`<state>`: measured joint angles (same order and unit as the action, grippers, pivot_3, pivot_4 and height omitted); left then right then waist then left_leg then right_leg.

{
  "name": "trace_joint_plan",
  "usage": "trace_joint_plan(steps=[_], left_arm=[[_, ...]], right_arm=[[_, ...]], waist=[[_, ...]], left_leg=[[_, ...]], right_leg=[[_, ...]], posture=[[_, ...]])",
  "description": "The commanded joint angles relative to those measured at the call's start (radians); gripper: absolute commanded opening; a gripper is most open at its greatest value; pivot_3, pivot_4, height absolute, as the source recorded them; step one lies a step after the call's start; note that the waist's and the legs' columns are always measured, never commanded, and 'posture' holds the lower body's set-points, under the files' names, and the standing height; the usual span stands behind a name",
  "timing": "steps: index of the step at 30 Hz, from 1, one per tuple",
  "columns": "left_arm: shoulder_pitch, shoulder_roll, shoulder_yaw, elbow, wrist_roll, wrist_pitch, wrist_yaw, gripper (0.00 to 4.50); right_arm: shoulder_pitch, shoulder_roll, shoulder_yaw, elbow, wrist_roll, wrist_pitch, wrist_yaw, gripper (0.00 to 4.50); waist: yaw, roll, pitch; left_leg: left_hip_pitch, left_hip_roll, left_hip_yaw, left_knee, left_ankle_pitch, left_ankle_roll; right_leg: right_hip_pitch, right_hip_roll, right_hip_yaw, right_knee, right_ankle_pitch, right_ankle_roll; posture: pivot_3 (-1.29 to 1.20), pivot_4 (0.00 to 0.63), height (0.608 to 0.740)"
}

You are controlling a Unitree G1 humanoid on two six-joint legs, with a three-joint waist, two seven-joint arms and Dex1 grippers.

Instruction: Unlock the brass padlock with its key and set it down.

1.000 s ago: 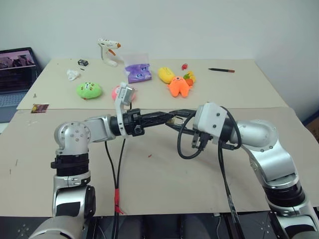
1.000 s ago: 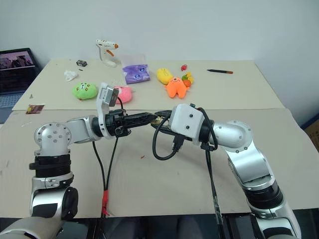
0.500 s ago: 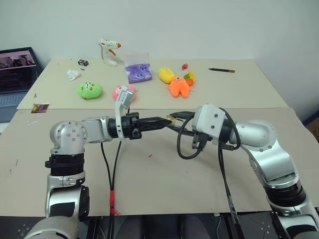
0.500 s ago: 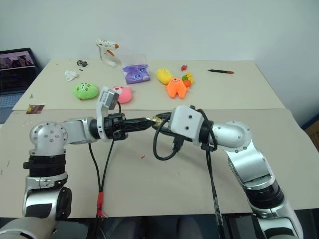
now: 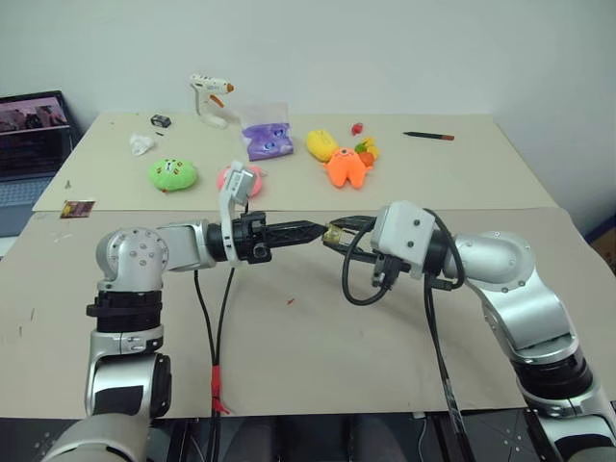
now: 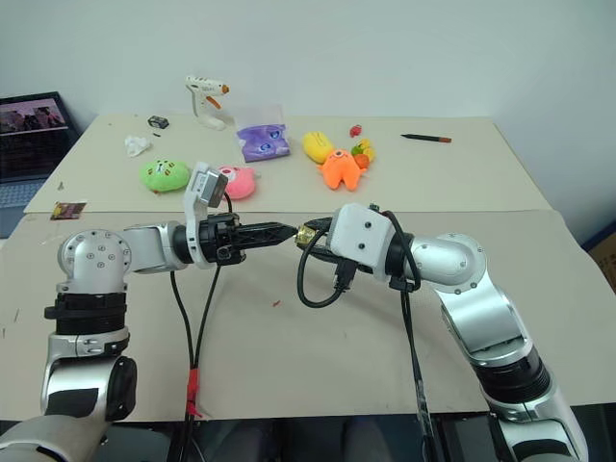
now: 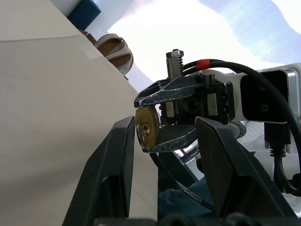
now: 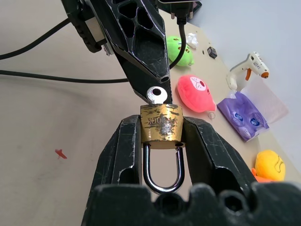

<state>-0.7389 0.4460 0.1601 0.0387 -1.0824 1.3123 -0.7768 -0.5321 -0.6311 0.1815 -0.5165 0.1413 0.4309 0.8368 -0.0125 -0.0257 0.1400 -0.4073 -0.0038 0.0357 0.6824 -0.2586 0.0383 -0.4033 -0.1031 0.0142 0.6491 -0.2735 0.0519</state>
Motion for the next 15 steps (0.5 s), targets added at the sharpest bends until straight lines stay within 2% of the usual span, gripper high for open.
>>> trace_joint_plan(steps=[1, 15], left_arm=[[-0.005, -0.003, -0.011, -0.019, 0.002, -0.012, -0.012, 2.13], [-0.021, -0.028, -0.013, 0.004, 0.027, -0.03, -0.004, 2.13]], right_arm=[[-0.026, -0.002, -0.017, -0.038, 0.009, -0.001, -0.007, 0.92], [-0.048, 0.007, -0.001, -0.068, 0.012, 0.031, -0.011, 0.92]], waist=[[0.0, 0.0, 0.0], [0.001, 0.0, 0.0]], left_leg=[[0.0, 0.0, 0.0, 0.0, 0.0, 0.0], [0.0, 0.0, 0.0, 0.0, 0.0, 0.0]], right_leg=[[0.0, 0.0, 0.0, 0.0, 0.0, 0.0], [0.0, 0.0, 0.0, 0.0, 0.0, 0.0]], posture=[[0.0, 0.15, 0.738], [0.0, 0.15, 0.738]])
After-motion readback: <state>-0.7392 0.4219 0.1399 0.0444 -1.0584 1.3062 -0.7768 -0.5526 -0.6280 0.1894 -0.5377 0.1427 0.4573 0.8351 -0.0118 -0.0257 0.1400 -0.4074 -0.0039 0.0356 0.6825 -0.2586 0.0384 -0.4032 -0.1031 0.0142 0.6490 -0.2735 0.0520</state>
